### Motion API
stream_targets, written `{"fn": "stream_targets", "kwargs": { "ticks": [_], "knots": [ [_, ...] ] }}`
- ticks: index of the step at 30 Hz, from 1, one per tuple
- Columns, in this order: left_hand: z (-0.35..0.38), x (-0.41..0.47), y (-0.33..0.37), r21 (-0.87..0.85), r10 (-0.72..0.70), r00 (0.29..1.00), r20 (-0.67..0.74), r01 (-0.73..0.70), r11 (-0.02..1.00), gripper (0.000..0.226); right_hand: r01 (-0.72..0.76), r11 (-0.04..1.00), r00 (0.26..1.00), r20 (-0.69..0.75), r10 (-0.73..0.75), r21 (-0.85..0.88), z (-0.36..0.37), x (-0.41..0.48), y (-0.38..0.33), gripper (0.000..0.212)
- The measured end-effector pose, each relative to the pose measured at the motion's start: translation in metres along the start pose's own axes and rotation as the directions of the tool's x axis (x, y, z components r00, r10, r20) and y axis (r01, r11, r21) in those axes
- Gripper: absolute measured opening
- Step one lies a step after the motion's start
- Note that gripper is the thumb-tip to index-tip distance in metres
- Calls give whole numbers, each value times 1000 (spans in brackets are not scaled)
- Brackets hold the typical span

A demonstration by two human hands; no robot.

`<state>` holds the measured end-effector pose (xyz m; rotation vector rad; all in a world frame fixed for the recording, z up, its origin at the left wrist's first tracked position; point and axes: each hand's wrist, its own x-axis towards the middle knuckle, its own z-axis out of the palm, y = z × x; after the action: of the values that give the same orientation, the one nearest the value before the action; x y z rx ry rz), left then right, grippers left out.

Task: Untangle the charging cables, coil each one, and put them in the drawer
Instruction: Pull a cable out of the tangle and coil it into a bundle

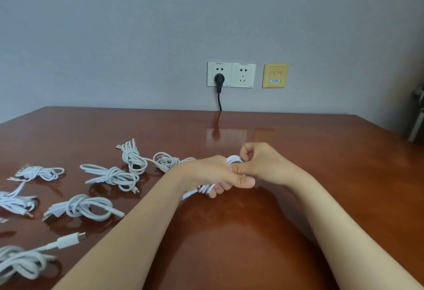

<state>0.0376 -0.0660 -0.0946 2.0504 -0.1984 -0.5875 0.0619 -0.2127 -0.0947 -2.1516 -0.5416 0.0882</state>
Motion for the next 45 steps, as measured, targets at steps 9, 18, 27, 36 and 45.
{"fn": "stream_targets", "kwargs": {
  "ticks": [9,18,27,36,45],
  "knots": [
    [3,4,-3,6,29,995,-97,-28,1000,23,-92,982,995,50,85,165,3,1,2,37],
    [1,17,-4,-136,5,874,-486,-81,987,21,-221,975,970,109,218,20,9,3,-13,23],
    [-4,19,-5,-176,43,831,-554,-168,970,24,-135,906,947,-323,-2,-401,9,1,-14,52],
    [-17,17,-8,-399,-51,782,-621,-260,879,29,-87,963,928,-371,-14,-255,8,7,-3,28],
    [-4,12,3,-323,126,789,-601,-384,865,27,-21,987,971,-237,-17,-157,12,9,6,37]
  ]
}}
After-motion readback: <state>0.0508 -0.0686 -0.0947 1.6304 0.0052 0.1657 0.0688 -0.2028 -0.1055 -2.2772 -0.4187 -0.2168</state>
